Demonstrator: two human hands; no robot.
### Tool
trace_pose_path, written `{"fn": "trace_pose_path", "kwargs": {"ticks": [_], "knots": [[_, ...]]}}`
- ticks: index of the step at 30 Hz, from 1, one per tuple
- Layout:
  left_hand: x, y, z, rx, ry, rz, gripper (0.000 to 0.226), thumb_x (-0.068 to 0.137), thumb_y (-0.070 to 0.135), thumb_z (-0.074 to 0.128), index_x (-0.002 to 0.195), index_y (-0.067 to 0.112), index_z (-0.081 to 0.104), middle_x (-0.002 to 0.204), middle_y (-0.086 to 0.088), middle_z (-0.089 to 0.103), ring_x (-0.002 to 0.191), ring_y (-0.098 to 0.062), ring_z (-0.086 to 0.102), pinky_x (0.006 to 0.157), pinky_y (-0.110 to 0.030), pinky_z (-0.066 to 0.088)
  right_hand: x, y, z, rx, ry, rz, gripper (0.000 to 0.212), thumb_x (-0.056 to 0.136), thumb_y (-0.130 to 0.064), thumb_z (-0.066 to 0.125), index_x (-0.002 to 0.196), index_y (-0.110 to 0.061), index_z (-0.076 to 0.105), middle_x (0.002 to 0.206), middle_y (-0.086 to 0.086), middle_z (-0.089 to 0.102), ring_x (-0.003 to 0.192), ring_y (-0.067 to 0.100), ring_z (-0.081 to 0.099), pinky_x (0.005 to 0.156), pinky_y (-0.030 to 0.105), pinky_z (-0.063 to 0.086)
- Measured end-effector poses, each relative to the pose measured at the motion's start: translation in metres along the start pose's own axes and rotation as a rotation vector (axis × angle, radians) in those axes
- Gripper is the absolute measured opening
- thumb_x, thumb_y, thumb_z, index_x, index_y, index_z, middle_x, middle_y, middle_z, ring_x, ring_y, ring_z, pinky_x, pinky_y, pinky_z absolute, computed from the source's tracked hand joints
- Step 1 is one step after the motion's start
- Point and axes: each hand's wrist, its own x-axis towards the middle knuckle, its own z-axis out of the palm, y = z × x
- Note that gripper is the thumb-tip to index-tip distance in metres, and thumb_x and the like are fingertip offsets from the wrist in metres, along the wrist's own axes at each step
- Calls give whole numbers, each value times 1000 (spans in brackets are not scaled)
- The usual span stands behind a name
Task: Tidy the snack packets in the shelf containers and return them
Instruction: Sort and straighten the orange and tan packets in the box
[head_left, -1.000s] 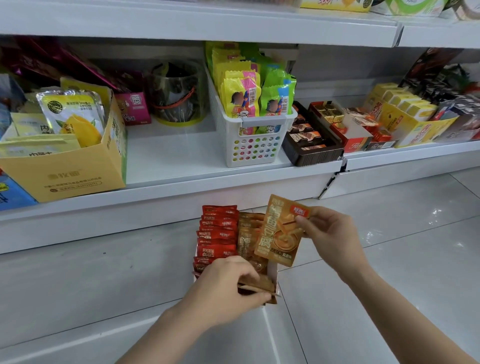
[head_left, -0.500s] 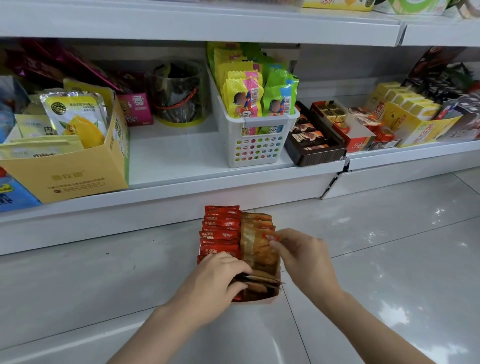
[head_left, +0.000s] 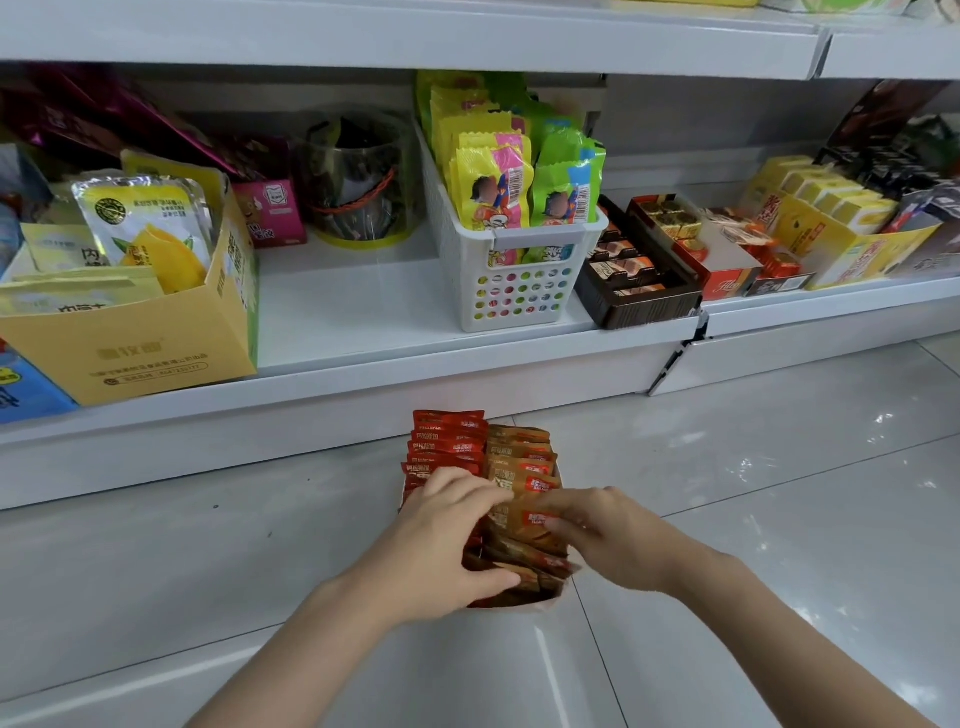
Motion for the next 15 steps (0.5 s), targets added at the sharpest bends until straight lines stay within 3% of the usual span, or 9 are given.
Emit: {"fn": "trace_pose_path", "kwargs": {"ticks": [3,5,7,11,15], "knots": [[3,-1,3,44,35,12,51,86,60,62,132,39,50,128,23,43,129,3,25,113,-31,27,-1,4,-6,97,14,63,34,99,-22,47,117,-37,72,112,-25,68,103,-10,58,81,7,42],[3,-2,5,34,67,23,40,88,56,63,124,40,57,121,25,45,126,3,29,111,-31,27,3,5,-4,156,253,135,31,97,-20,49,105,-34,75,108,-23,68,102,-6,59,81,8,41],[2,-2,6,33,77,43,33,89,55,63,118,40,61,115,27,48,121,4,32,109,-28,25,8,7,1,-32,463,165,21,98,-25,57,111,-28,73,111,-10,63,99,5,59,79,12,44],[0,1,6,9,43,37,24,92,50,61,115,42,60,110,29,50,113,-1,33,106,-22,19,18,9,15,-267,439,238,33,92,-40,67,121,-25,66,117,0,53,107,18,54,90,33,49],[-4,4,5,12,-2,51,21,96,43,58,117,43,56,112,29,46,119,0,41,119,-26,2,29,3,26,-163,524,256,18,84,-38,76,96,-25,72,105,-5,50,106,18,48,91,33,43]]}}
